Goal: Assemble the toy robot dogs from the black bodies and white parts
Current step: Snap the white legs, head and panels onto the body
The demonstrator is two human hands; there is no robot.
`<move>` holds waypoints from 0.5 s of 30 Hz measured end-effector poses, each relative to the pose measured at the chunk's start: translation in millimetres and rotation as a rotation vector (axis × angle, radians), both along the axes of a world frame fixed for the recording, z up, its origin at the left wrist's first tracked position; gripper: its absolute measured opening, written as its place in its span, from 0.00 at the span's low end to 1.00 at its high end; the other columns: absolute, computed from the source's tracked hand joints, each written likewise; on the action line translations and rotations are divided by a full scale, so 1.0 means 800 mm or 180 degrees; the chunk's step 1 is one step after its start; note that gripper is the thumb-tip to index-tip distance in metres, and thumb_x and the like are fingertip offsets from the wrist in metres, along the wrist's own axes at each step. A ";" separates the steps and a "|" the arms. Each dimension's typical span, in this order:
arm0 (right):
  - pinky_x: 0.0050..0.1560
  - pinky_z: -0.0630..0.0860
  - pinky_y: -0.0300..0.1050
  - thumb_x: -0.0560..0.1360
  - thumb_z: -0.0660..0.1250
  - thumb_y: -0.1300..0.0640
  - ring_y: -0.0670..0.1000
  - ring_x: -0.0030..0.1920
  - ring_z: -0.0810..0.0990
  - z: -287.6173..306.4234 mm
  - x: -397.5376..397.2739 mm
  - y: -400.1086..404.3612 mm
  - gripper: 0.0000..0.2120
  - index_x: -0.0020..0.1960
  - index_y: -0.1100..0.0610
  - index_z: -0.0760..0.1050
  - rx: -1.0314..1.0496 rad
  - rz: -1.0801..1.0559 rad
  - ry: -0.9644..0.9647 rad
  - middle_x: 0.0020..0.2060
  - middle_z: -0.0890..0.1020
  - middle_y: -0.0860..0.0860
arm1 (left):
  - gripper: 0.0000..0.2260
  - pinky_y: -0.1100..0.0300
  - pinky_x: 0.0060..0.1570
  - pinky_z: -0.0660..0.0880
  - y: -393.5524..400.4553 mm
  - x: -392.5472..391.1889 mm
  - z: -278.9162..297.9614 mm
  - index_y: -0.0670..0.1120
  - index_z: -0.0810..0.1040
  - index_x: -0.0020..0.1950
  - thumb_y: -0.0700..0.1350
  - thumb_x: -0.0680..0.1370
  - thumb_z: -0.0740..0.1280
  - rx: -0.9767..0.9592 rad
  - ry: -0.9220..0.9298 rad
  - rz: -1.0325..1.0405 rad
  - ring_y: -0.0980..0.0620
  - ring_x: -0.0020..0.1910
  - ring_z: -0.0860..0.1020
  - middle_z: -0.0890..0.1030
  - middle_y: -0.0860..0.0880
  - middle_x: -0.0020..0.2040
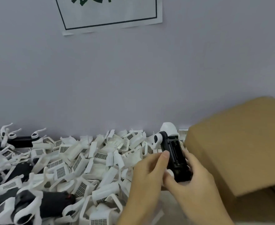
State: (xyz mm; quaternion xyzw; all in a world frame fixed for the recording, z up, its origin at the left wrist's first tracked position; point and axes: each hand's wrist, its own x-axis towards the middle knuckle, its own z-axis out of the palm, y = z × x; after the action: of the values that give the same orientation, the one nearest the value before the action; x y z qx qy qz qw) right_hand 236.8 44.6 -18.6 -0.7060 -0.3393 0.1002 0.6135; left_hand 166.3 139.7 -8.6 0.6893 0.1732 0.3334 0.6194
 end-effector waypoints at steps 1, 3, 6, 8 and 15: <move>0.39 0.74 0.26 0.64 0.74 0.42 0.35 0.43 0.83 -0.001 -0.002 0.000 0.22 0.54 0.25 0.72 -0.0057 0.0067 -0.0185 0.43 0.83 0.33 | 0.12 0.68 0.41 0.78 -0.002 0.001 -0.001 0.46 0.86 0.50 0.50 0.82 0.65 -0.0081 0.0037 -0.0037 0.54 0.43 0.84 0.87 0.47 0.44; 0.41 0.75 0.28 0.63 0.71 0.38 0.37 0.45 0.83 -0.002 -0.004 0.000 0.24 0.57 0.28 0.70 -0.0147 0.0118 -0.0481 0.46 0.83 0.34 | 0.11 0.68 0.44 0.77 -0.004 0.003 -0.001 0.47 0.85 0.50 0.50 0.82 0.65 -0.0370 0.0032 0.0026 0.57 0.46 0.85 0.87 0.50 0.45; 0.45 0.77 0.31 0.62 0.70 0.37 0.37 0.46 0.83 -0.004 -0.005 0.000 0.25 0.57 0.26 0.69 -0.0127 0.0054 -0.0710 0.48 0.82 0.32 | 0.11 0.67 0.43 0.77 -0.004 0.004 0.000 0.47 0.86 0.46 0.49 0.82 0.66 -0.0696 0.0049 0.0120 0.57 0.44 0.85 0.87 0.49 0.43; 0.43 0.79 0.35 0.63 0.71 0.40 0.38 0.45 0.83 -0.005 -0.004 -0.001 0.24 0.57 0.31 0.71 -0.0178 0.0009 -0.0853 0.46 0.83 0.34 | 0.11 0.67 0.42 0.77 -0.003 0.004 0.001 0.46 0.86 0.46 0.48 0.82 0.66 -0.0789 0.0036 0.0138 0.55 0.44 0.85 0.88 0.47 0.44; 0.42 0.76 0.28 0.66 0.76 0.43 0.36 0.47 0.82 -0.012 -0.008 0.002 0.25 0.60 0.33 0.71 -0.0168 -0.0099 -0.0818 0.48 0.81 0.33 | 0.11 0.63 0.48 0.80 -0.002 0.002 0.004 0.48 0.86 0.48 0.49 0.82 0.66 -0.0572 0.0012 0.0082 0.56 0.47 0.85 0.87 0.51 0.44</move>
State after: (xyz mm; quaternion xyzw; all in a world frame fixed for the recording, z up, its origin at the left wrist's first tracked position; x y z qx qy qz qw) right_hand 230.7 46.2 -28.4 -0.7340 -0.4014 0.0082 0.5477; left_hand 167.8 138.4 -5.4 0.6292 0.2124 0.3231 0.6742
